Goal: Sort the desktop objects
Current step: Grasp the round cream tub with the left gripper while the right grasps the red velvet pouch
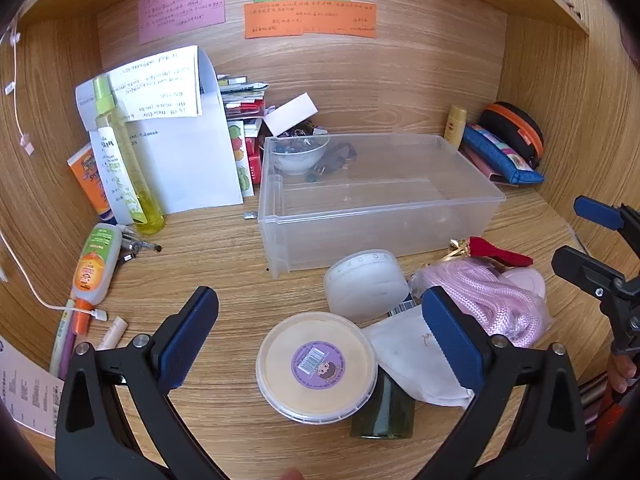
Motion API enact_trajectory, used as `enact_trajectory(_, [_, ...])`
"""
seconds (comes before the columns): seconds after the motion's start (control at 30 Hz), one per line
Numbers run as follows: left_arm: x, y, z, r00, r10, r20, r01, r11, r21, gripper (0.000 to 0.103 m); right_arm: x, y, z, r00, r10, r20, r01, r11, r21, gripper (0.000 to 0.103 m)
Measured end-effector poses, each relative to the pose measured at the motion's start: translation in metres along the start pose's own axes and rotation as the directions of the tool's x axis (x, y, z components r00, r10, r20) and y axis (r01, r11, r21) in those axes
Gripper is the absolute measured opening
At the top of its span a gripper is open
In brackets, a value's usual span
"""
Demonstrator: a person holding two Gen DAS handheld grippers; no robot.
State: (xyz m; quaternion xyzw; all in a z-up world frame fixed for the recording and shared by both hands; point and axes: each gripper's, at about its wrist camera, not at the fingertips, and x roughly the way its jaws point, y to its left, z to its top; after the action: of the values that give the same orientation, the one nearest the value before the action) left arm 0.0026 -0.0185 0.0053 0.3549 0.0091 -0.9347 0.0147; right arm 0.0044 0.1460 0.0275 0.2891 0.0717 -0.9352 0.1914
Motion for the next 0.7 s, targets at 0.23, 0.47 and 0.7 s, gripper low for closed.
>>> enact_trajectory(0.23, [0.001,0.011,-0.009,1.000,0.005,-0.026,-0.004,1.000,0.003,0.103,-0.003,-0.006,-0.004,1.000,-0.017,-0.005,0.017,1.000,0.011,0.103])
enact_trajectory(0.47, [0.012,0.031,-0.024,0.993,-0.049,-0.111,0.042,0.997,-0.064,0.103,0.001,-0.006,-0.011,0.999,0.004,-0.035,-0.004,1.000,0.007,0.103])
enact_trajectory(0.7, [0.020,0.035,-0.026,0.979,-0.142,-0.145,0.122,0.983,-0.137,0.103,0.032,-0.023,-0.013,0.992,0.004,-0.124,0.002,0.999,0.050,0.103])
